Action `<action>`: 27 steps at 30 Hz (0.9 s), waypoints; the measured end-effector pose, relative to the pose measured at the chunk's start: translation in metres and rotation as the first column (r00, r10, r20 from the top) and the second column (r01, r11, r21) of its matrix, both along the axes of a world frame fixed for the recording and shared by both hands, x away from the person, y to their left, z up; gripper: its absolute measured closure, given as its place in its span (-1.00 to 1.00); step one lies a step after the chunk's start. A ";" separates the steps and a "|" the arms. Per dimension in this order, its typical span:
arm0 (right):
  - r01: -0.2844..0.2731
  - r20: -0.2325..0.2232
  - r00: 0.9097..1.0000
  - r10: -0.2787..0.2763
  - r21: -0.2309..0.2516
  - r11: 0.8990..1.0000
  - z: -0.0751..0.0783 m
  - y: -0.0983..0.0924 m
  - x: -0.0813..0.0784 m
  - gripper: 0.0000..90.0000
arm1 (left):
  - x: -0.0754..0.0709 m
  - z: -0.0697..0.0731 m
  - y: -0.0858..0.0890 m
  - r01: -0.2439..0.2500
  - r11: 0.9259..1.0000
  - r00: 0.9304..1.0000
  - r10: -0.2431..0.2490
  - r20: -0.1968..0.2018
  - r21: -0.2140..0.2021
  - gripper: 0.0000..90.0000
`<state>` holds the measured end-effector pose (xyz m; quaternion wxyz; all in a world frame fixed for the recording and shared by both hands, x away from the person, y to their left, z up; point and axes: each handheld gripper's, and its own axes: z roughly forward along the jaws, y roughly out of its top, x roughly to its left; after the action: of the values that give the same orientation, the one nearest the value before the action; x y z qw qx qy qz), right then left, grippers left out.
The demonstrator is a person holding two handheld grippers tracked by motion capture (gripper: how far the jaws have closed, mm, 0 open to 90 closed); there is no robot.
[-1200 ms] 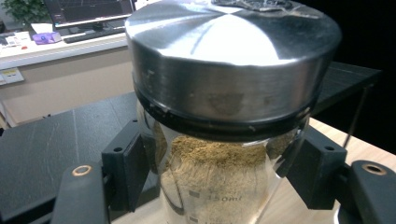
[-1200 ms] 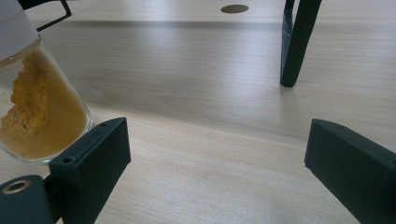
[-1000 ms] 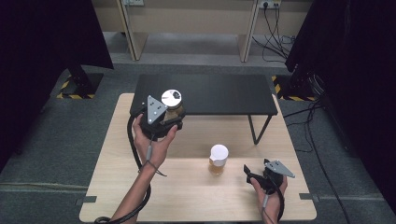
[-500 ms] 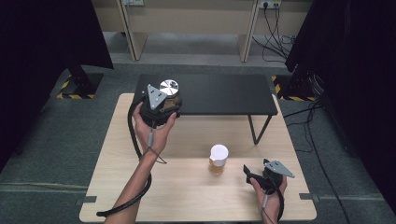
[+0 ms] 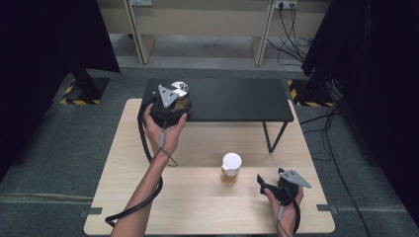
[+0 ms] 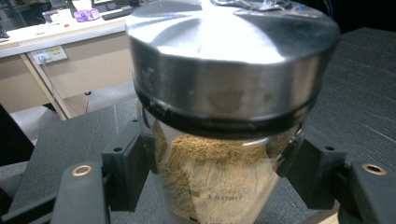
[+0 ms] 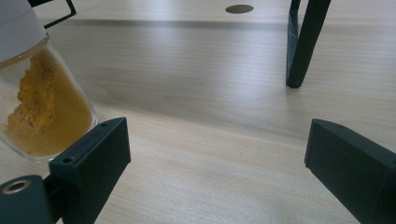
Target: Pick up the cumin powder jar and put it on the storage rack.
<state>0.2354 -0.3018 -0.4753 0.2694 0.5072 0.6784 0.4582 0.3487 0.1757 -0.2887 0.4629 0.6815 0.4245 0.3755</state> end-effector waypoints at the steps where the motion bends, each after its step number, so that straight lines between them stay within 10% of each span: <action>1: 0.000 0.000 1.000 0.000 0.000 1.000 0.000 0.000 0.000 -0.84 | 0.001 0.000 0.000 0.002 1.000 1.000 -0.002 0.000 -0.005 -0.33; 16: -0.002 0.000 1.000 0.002 -0.001 1.000 0.000 0.001 0.000 -0.84 | 0.015 -0.014 0.015 0.014 0.991 1.000 -0.015 -0.008 -0.131 -0.33; 27: -0.003 -0.001 1.000 0.003 -0.005 1.000 0.001 0.001 0.000 -0.84 | 0.015 -0.020 0.015 0.016 0.990 1.000 -0.014 0.016 -0.140 -0.33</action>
<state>0.2354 -0.3008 -0.4748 0.2695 0.5057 0.6806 0.4566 0.3636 0.1912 -0.3092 0.5156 0.6477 0.4413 0.3462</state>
